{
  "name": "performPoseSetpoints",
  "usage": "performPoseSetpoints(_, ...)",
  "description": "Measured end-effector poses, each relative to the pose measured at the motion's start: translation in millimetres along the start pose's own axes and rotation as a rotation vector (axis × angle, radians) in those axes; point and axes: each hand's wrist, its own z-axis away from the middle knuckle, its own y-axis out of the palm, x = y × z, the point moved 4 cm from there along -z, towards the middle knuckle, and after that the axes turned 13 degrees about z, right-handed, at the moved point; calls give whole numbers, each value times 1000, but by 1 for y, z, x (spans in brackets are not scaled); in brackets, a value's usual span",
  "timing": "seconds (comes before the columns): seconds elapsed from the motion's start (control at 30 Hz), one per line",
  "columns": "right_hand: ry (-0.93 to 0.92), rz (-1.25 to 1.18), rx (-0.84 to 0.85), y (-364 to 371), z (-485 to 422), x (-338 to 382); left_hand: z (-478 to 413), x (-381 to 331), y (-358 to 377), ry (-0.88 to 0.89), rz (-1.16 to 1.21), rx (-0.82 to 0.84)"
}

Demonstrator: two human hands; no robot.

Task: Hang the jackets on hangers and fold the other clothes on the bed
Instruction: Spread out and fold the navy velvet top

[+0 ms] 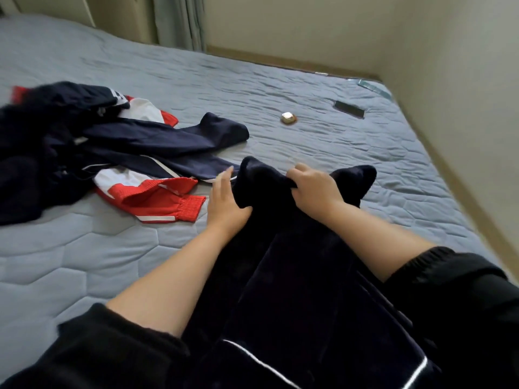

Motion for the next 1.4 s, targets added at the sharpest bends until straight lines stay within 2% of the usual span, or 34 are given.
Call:
performPoseSetpoints(0.1,-54,-65,-9,-21,21,1,-8,-48,-9,444,-292,129)
performPoseSetpoints(0.17,-71,-100,-35,-32,33,3,-4,-67,-6,598,-526,280)
performPoseSetpoints(0.27,-85,-116,-56,-37,56,7,11,-83,1,613,-812,502)
performPoseSetpoints(0.37,-98,12,-35,-23,86,5,35,-90,4,520,-856,597)
performPoseSetpoints(0.43,-84,177,38,-5,106,-7,54,-89,5,530,-864,609)
performPoseSetpoints(0.53,135,223,57,3,125,-41,76,-87,1,689,-904,587)
performPoseSetpoints(0.6,231,220,-13,-3,135,-60,82,-85,-5,824,-945,583)
performPoseSetpoints(0.67,215,289,-128,-10,146,-71,87,-84,-8,935,-984,533)
performPoseSetpoints(0.73,183,360,-169,-4,158,-82,96,-80,-5,956,-998,539)
performPoseSetpoints(0.77,155,385,-167,2,165,-84,101,-72,-1,911,-1014,584)
performPoseSetpoints(0.83,126,330,-30,25,182,-86,113,-45,10,621,-1060,740)
performPoseSetpoints(0.87,146,269,126,38,190,-87,120,-31,12,429,-1027,817)
performPoseSetpoints(0.93,219,79,431,63,210,-89,126,-16,11,96,-750,847)
performPoseSetpoints(0.97,280,-70,511,73,218,-93,125,-13,7,-35,-562,791)
performPoseSetpoints(1.03,473,-391,457,78,221,-99,112,-8,-4,-201,-293,538)
performPoseSetpoints(1.13,919,-848,232,72,215,-112,90,-2,-21,-275,-296,109)
performPoseSetpoints(1.2,1079,-1083,179,71,208,-114,84,2,-18,-373,-244,-20)
performPoseSetpoints(1.27,1099,-1150,196,74,198,-111,82,4,-10,-487,-123,-101)
performPoseSetpoints(1.33,1092,-1028,263,80,191,-111,79,4,-1,-532,-62,-145)
performPoseSetpoints(1.4,1085,-914,266,80,186,-114,76,2,1,-503,-61,-177)
